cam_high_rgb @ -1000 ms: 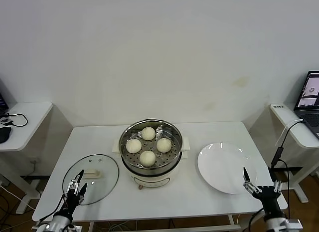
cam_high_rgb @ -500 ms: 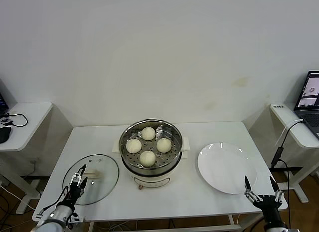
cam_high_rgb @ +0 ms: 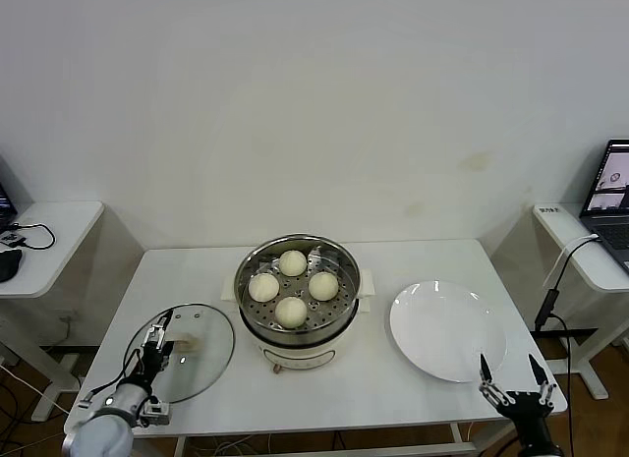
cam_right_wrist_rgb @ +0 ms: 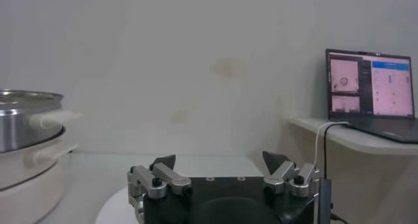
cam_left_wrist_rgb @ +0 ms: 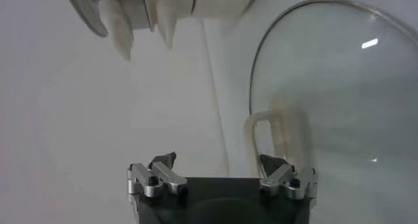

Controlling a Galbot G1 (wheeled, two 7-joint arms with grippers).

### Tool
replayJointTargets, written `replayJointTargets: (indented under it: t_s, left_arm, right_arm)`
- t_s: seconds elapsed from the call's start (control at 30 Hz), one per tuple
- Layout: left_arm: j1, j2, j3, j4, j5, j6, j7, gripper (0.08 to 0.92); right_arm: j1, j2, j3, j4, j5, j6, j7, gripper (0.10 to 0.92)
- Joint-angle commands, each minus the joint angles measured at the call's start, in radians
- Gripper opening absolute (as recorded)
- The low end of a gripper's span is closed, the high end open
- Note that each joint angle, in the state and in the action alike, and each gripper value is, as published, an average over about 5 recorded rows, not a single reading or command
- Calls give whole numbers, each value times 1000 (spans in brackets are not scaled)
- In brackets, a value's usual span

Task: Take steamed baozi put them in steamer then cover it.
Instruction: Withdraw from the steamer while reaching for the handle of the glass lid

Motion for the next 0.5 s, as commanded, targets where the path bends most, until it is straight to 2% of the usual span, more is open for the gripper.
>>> replayJointTargets:
  t_s: [0.03, 0.4, 0.5]
  left_arm:
    - [-71, 1, 20, 63, -9, 0, 9, 823]
    - [-90, -9, 34, 91, -31, 0, 5, 823]
    - [-88, -8, 34, 97, -38, -1, 4, 801]
  right_arm:
    - [-4, 4, 1, -1, -4, 1, -2, 823]
    - [-3, 6, -6, -6, -13, 2, -3, 823]
    - [-3, 5, -7, -6, -14, 3, -3, 823]
